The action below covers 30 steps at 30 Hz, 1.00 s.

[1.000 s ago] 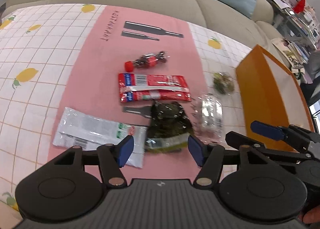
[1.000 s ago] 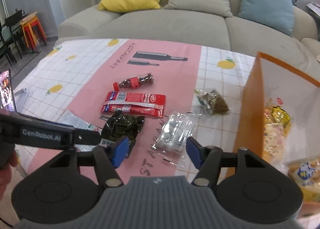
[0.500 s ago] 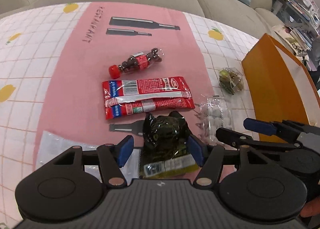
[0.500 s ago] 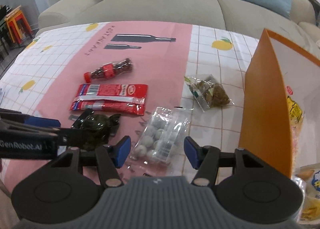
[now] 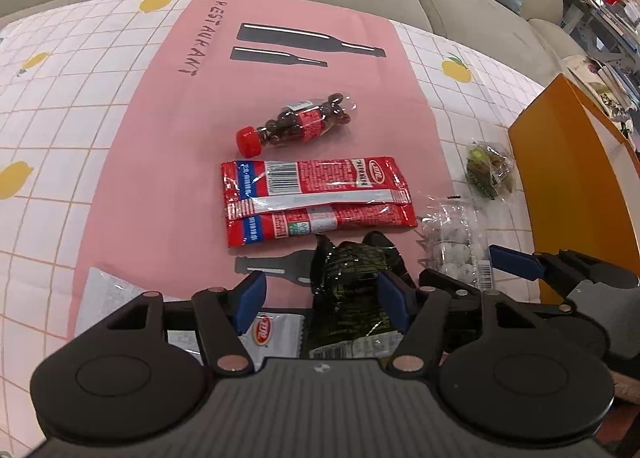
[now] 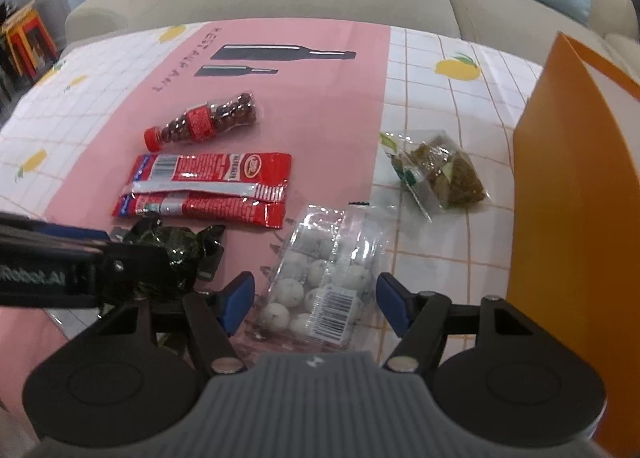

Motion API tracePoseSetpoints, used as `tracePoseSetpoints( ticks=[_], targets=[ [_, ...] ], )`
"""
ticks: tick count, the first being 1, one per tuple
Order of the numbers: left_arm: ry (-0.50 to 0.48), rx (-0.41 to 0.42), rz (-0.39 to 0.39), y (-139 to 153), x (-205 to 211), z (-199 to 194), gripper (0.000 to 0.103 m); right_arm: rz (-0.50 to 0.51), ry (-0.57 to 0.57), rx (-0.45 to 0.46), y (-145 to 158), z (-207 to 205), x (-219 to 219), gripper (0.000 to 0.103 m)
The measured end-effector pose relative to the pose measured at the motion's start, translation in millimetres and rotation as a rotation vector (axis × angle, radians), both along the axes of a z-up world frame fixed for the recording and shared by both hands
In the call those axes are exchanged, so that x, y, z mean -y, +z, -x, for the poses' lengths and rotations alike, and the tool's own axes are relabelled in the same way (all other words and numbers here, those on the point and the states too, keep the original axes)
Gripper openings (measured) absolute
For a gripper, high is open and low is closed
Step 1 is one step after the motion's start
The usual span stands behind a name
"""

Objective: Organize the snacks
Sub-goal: 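Grasp the dark seaweed bag with the left tool while the right tool grasps the white-ball blister pack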

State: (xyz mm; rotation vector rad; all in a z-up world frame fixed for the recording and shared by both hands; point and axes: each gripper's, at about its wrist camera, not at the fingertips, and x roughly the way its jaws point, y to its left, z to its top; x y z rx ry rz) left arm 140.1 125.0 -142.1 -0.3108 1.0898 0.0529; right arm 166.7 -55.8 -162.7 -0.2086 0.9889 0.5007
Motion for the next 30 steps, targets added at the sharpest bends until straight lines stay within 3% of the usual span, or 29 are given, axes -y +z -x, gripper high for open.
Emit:
tracePoseSetpoints(
  ticks=[4, 6, 9, 11, 14, 18, 23, 28, 30],
  targets=[
    [-0.038, 0.007, -0.029, 5, 0, 3, 0.079, 0.028, 0.023, 0.03, -4, 3, -3, 0.069],
    [-0.068, -0.005, -0.039, 7, -1, 6, 0.079, 0.019, 0.004, 0.013, -5, -1, 0, 0.076],
    [-0.062, -0.027, -0.083, 10, -4, 16, 0.081, 0.024, -0.01, -0.004, -6, -4, 4, 0.078],
    [-0.079, -0.025, -0.096, 12, -5, 24, 0.081, 0.025, -0.004, 0.002, -6, -3, 4, 0.075],
    [-0.1, -0.03, -0.124, 12, -4, 33, 0.082, 0.019, 0.002, 0.017, -3, 0, 5, 0.06],
    [-0.1, -0.038, -0.185, 10, -2, 41, 0.082, 0.015, 0.009, 0.004, -2, 2, 7, 0.058],
    [-0.146, -0.005, -0.121, 13, 5, 34, 0.082, 0.016, 0.037, 0.001, -2, 11, 11, 0.057],
    [-0.092, 0.022, -0.025, 8, 14, 13, 0.082, 0.012, 0.042, -0.011, -1, 19, 16, 0.057],
    [-0.088, 0.032, -0.021, 1, 19, 3, 0.077, 0.014, 0.051, -0.008, -1, 24, 17, 0.057]
  ],
)
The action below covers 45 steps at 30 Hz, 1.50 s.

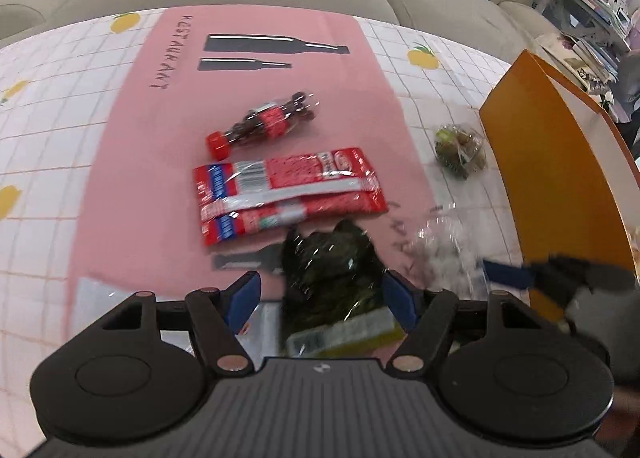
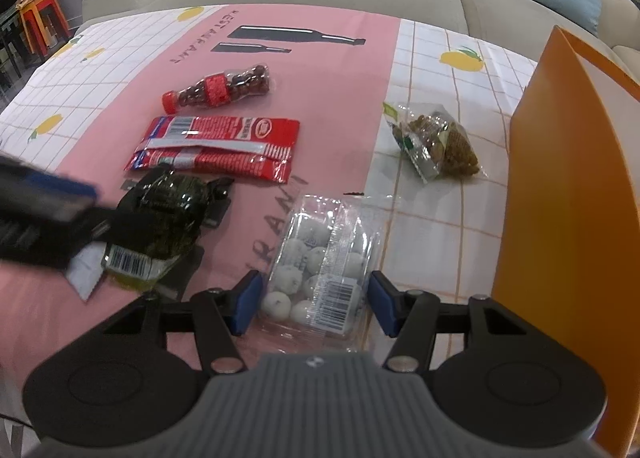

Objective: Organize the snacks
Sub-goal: 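Grasp the dark seaweed bag with the left tool while the right tool grasps the white-ball blister pack, then carry both snacks into the orange box and open both tools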

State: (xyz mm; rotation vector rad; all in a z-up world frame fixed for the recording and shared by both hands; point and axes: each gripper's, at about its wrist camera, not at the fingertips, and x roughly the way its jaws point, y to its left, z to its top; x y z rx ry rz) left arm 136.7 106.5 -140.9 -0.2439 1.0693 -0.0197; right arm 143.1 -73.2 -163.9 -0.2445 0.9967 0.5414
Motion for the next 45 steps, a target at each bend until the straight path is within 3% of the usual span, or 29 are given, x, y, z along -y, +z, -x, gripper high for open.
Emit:
tracePoseSetpoints(
  ticks=[4, 10, 14, 17, 19, 22, 23, 30, 37, 45],
  targets=[
    [0.026, -0.007, -0.008, -14, 5, -13, 0.075, -0.002, 0.006, 0.004, 0, 4, 3, 0.057],
    [0.021, 0.025, -0.025, -20, 9, -15, 0.071, 0.001, 0.01, 0.003, -1, 5, 4, 0.068],
    [-0.016, 0.047, -0.072, -21, 15, -10, 0.059, -0.011, 0.005, 0.016, -3, 4, 4, 0.073],
    [-0.017, 0.056, -0.064, -20, 17, -7, 0.043, -0.009, 0.006, 0.028, -5, 4, 1, 0.078],
    [-0.009, 0.052, -0.06, -19, 19, -7, 0.043, -0.012, 0.003, 0.038, -6, 5, 0, 0.078],
    [0.015, 0.053, -0.042, -20, 18, -5, 0.043, -0.016, 0.002, 0.052, -5, 6, -1, 0.069],
    [0.024, 0.05, -0.031, -19, 17, -5, 0.042, -0.02, 0.005, 0.06, -5, 7, -1, 0.06],
    [0.048, 0.049, -0.01, -15, 16, 2, 0.042, -0.038, 0.008, 0.072, -3, 10, 0, 0.052],
    [0.083, 0.069, 0.032, 4, 12, 14, 0.042, -0.073, -0.019, 0.069, 11, 14, 8, 0.05],
    [0.109, 0.116, 0.064, 48, 13, 32, 0.042, -0.142, -0.003, 0.134, 56, 32, 21, 0.051]
  ],
)
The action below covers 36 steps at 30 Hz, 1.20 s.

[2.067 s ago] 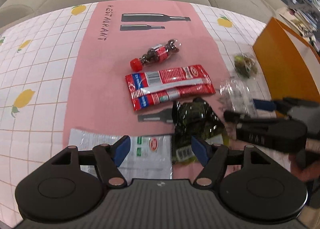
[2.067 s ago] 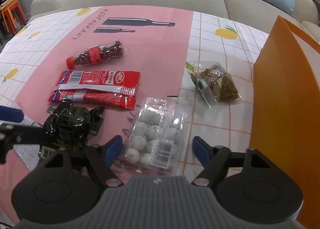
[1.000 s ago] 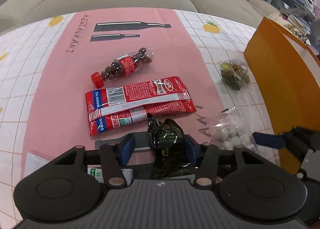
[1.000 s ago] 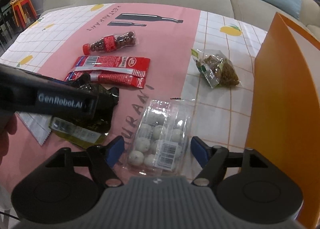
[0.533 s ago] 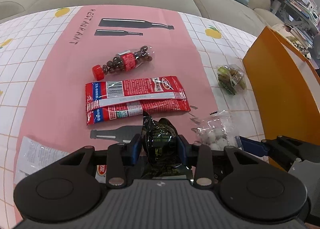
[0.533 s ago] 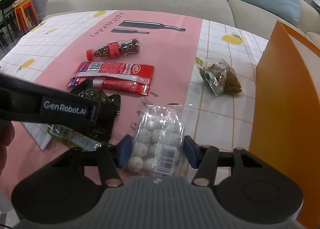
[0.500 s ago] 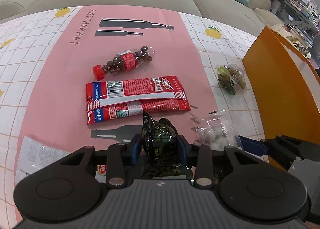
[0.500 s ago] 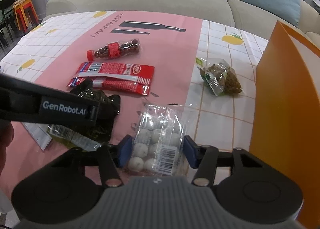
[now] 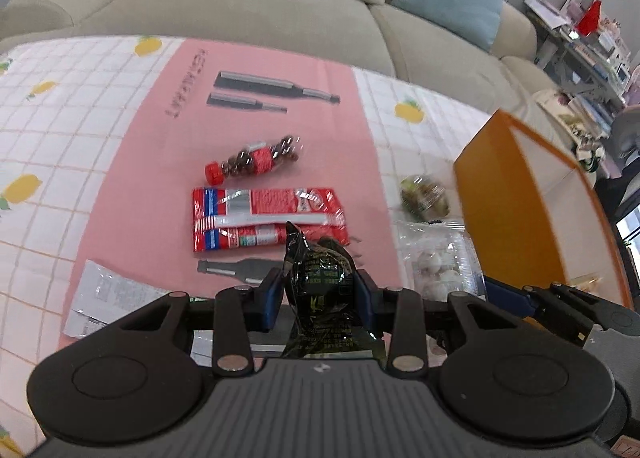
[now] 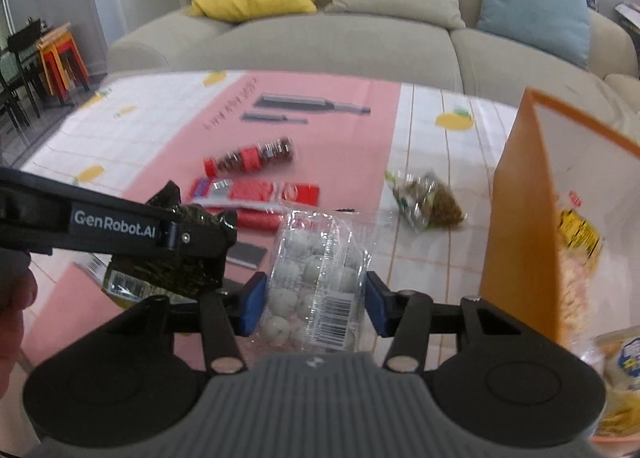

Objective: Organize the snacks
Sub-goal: 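Carry both snacks into the orange box and open both tools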

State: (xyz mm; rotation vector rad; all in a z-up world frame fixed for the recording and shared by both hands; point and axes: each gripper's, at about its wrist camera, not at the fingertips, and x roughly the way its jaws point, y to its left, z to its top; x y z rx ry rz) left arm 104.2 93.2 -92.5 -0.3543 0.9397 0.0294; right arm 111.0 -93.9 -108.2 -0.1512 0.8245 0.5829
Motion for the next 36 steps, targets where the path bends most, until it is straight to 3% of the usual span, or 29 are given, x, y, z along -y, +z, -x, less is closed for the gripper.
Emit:
tracePoseSetpoints(
  ticks=[6, 17, 26, 32, 36],
  targets=[
    [-0.021, 0.056, -0.001, 40, 16, 6, 0.042, -0.059, -0.018, 0.032, 38, 9, 23, 0.051],
    [-0.179, 0.106, -0.012, 84, 80, -9, 0.042, -0.088, -0.091, 0.102, 84, 18, 89, 0.051],
    [-0.336, 0.095, 0.038, 98, 141, -49, 0.042, -0.003, -0.115, 0.117, 101, -5, 149, 0.051],
    [-0.425, 0.058, 0.056, 97, 174, -87, 0.042, 0.036, -0.159, 0.069, 107, -42, 190, 0.051],
    [-0.477, 0.022, 0.054, 86, 196, -111, 0.042, 0.07, -0.177, -0.007, 92, -76, 206, 0.051]
  ],
)
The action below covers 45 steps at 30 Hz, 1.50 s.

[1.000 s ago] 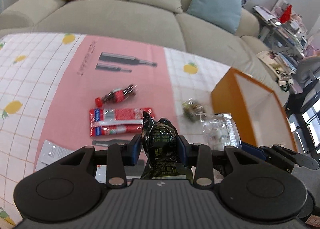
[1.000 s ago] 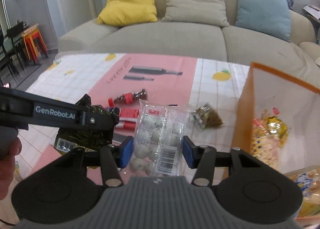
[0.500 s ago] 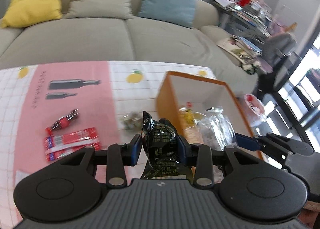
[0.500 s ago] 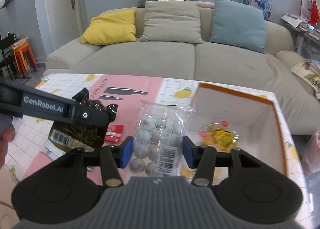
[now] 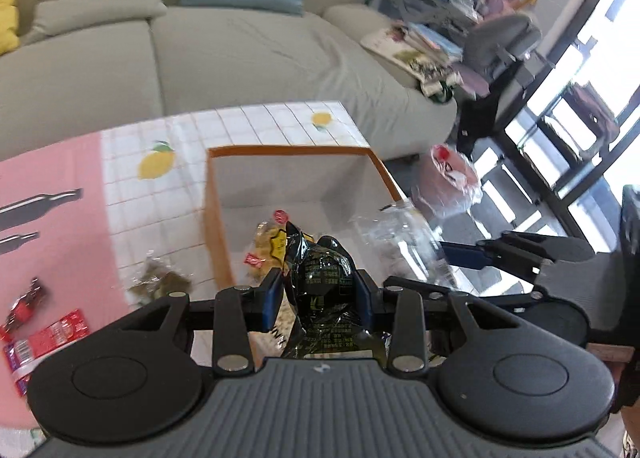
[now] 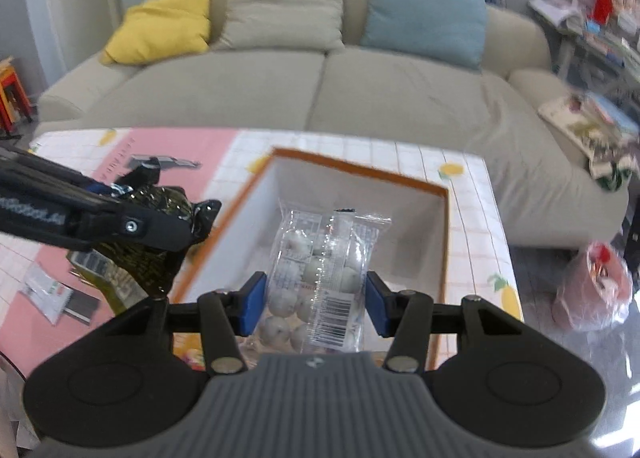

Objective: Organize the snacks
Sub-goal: 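Carry both snacks into the orange box and open both tools, then withdraw both tools from the box back over the table snacks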

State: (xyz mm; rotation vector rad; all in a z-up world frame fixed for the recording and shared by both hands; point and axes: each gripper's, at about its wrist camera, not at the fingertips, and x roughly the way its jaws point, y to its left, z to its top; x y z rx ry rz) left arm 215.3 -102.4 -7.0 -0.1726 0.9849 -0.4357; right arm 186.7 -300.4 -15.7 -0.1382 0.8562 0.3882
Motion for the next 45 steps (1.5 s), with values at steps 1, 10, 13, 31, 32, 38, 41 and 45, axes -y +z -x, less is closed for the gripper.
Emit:
tracePoseSetpoints(
  ticks=[1, 10, 13, 31, 32, 38, 41, 45],
  targets=[
    [-0.007, -0.015, 0.006, -4, 4, -7, 0.042, 0.002, -0.005, -0.021, -4, -6, 6, 0.051],
    [-0.096, -0.14, -0.026, -52, 41, -58, 0.042, 0.147, 0.058, -0.137, -58, -61, 7, 0.052],
    [-0.102, -0.173, -0.037, -66, 47, -70, 0.042, 0.174, 0.083, -0.173, -75, -74, 8, 0.052],
    [-0.125, -0.224, -0.128, -109, 65, -87, 0.041, 0.413, 0.331, -0.138, -111, -71, -14, 0.056],
    [-0.128, -0.22, -0.133, -108, 64, -87, 0.041, 0.414, 0.333, -0.138, -112, -71, -14, 0.057],
    [-0.122, -0.207, -0.157, -103, 62, -83, 0.042, 0.418, 0.334, -0.15, -111, -69, -16, 0.059],
    [-0.115, -0.188, -0.155, -96, 59, -79, 0.047, 0.417, 0.332, -0.159, -109, -70, -17, 0.065],
    [-0.091, -0.168, -0.152, -85, 51, -76, 0.055, 0.42, 0.315, -0.145, -102, -79, -22, 0.076]
  ],
)
